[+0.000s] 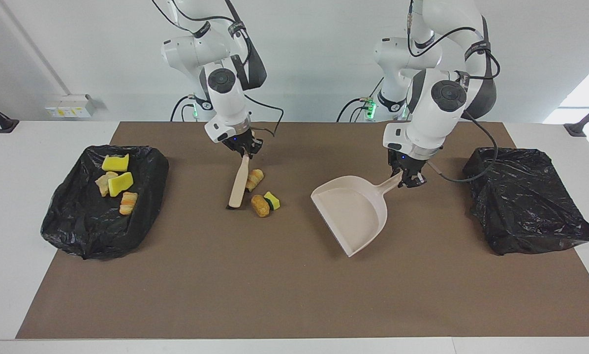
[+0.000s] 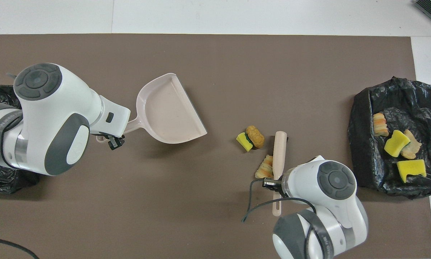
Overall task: Sweep and dump trash in bin
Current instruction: 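Sweep the scraps into the dustpan with the brush in the right gripper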
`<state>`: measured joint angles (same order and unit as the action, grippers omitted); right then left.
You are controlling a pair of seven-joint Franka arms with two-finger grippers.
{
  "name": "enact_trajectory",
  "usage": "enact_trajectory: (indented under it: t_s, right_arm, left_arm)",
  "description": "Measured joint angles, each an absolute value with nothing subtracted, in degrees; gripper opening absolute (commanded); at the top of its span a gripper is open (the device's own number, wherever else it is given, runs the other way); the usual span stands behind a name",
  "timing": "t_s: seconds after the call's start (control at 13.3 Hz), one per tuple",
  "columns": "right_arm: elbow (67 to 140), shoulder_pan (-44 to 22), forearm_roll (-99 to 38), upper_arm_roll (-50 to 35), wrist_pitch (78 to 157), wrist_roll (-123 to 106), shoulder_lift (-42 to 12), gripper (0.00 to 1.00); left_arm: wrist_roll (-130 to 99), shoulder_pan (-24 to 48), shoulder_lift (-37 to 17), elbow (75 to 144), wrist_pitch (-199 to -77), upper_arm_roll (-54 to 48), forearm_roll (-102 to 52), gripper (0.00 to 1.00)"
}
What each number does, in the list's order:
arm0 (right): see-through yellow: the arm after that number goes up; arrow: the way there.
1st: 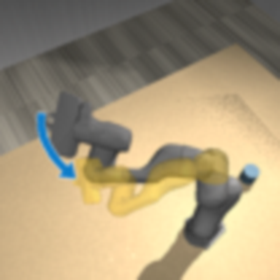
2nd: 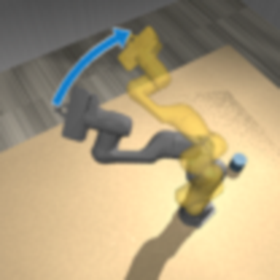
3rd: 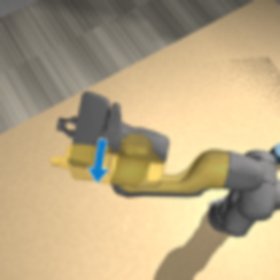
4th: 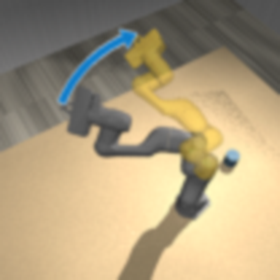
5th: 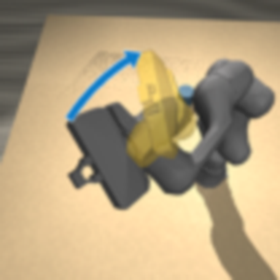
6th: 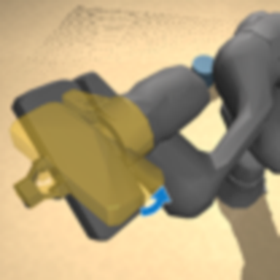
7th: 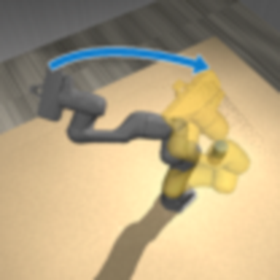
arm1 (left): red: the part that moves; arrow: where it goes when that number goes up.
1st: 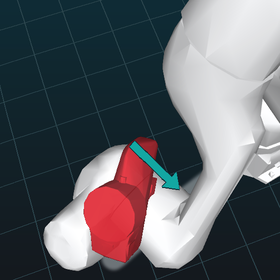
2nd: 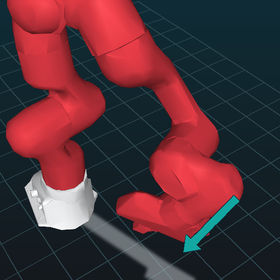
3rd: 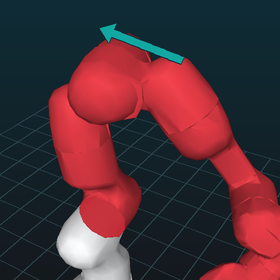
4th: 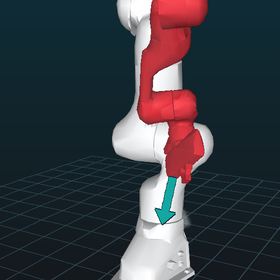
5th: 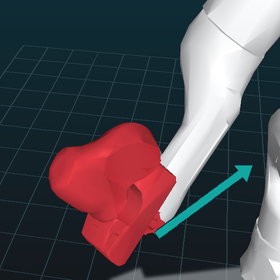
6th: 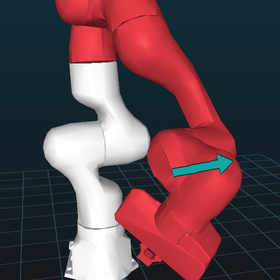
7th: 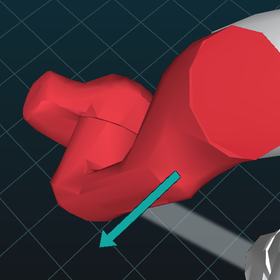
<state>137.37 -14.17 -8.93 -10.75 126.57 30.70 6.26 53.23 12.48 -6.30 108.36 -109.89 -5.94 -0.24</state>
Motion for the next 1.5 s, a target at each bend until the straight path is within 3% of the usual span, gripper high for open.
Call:
enact_trajectory:
  t_s: [0.38,1.05,1.5]
  right_arm:
    - [133.5,-15.5,-8.9,-10.8,126.5,24.4,3.1,0.00]
    - [133.2,-20.1,-9.0,-10.8,126.5,22.4,2.6,0.00]
    - [130.2,-23.5,-20.3,-10.9,130.7,14.9,-1.1,0.00]
  left_arm:
    - [57.3,15.8,-6.3,112.3,-113.2,-6.6,-0.2,0.00]
    - [56.7,18.5,-6.3,116.8,-118.1,-6.7,-0.1,0.00]
    - [56.4,18.5,-6.3,116.9,-118.2,-6.5,0.2,0.00]
